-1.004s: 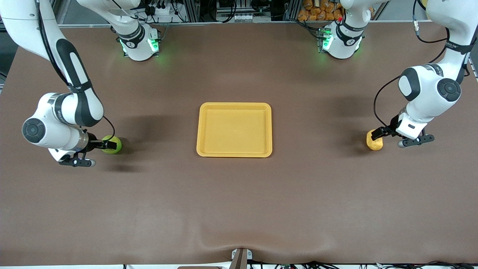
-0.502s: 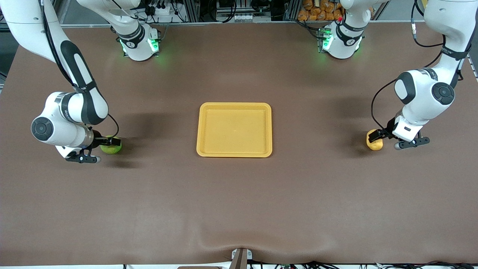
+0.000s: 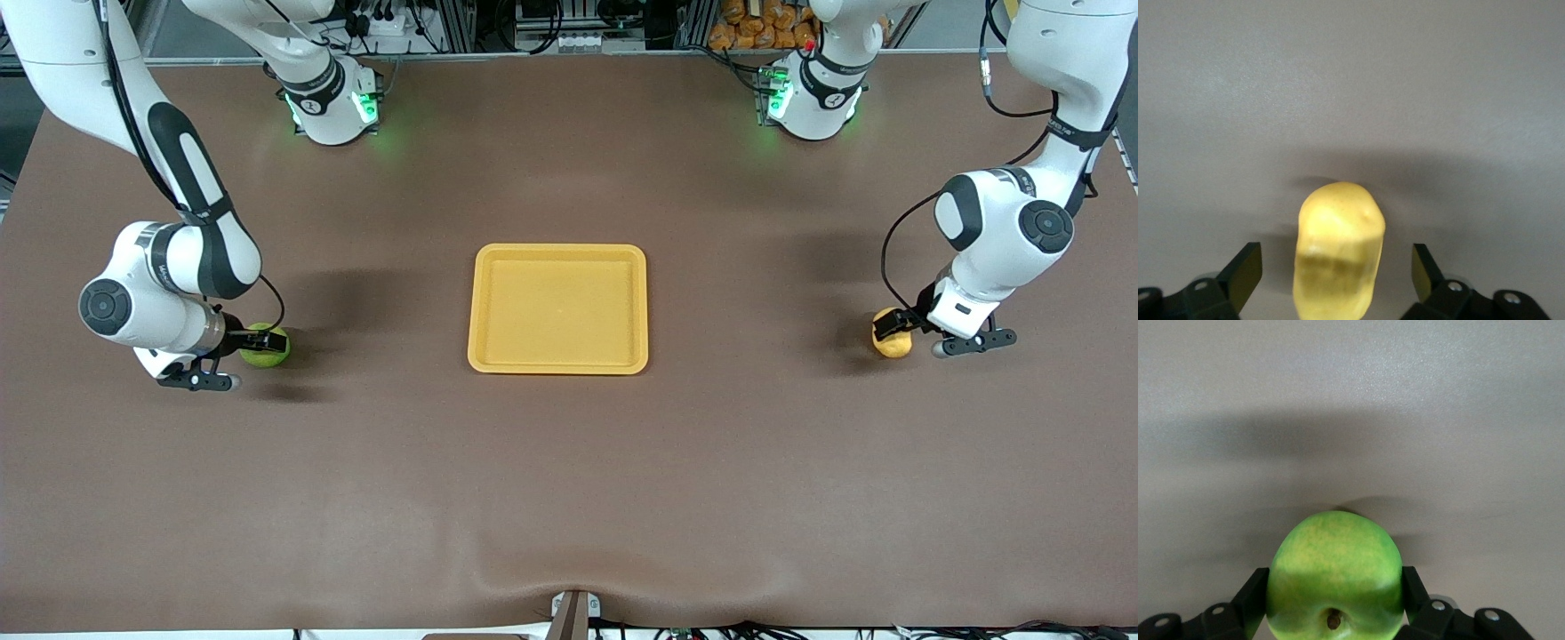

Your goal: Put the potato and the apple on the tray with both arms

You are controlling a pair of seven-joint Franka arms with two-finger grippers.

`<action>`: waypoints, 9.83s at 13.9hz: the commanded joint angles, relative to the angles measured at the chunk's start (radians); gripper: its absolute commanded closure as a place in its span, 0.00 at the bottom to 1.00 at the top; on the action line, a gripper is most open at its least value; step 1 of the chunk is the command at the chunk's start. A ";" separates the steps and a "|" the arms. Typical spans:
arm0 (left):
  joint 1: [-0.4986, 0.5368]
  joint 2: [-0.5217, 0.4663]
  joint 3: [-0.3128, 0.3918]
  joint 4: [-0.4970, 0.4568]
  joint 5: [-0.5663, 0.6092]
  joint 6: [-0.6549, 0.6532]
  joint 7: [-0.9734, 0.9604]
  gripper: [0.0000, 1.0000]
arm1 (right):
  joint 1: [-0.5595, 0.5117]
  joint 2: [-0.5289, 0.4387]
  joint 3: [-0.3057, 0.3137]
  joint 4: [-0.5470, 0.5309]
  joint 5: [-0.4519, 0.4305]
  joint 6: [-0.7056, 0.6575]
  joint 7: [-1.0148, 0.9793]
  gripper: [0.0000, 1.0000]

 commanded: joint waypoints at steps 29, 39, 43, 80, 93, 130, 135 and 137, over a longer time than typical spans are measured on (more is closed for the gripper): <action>0.023 -0.121 -0.195 0.072 0.042 -0.263 -0.137 1.00 | 0.610 -0.074 0.065 0.171 0.222 -0.211 0.185 0.73; 0.010 -0.094 -0.398 0.189 0.042 -0.410 -0.401 1.00 | 0.757 0.070 0.061 0.223 0.030 -0.121 0.483 0.68; -0.091 -0.066 -0.403 0.230 0.042 -0.416 -0.453 1.00 | 0.763 0.098 0.058 0.224 0.015 -0.043 0.524 0.58; -0.691 0.341 -0.257 0.685 0.304 -0.582 -0.967 0.00 | -0.040 -0.580 0.032 0.232 -0.013 -0.679 -0.048 0.00; -0.343 -0.038 -0.271 0.793 0.062 -0.933 -0.659 0.00 | -0.033 -0.667 0.029 0.303 -0.009 -0.862 0.035 0.00; -0.307 -0.423 0.059 0.782 -0.060 -1.371 0.030 0.00 | 0.003 -0.486 0.032 0.540 -0.005 -0.963 -0.032 0.00; -0.301 -0.411 0.061 0.805 -0.057 -1.381 0.029 0.00 | 0.003 -0.486 0.032 0.542 -0.005 -0.965 -0.032 0.00; -0.303 -0.406 0.061 0.819 -0.050 -1.381 0.029 0.00 | 0.001 -0.486 0.032 0.543 -0.005 -0.963 -0.034 0.00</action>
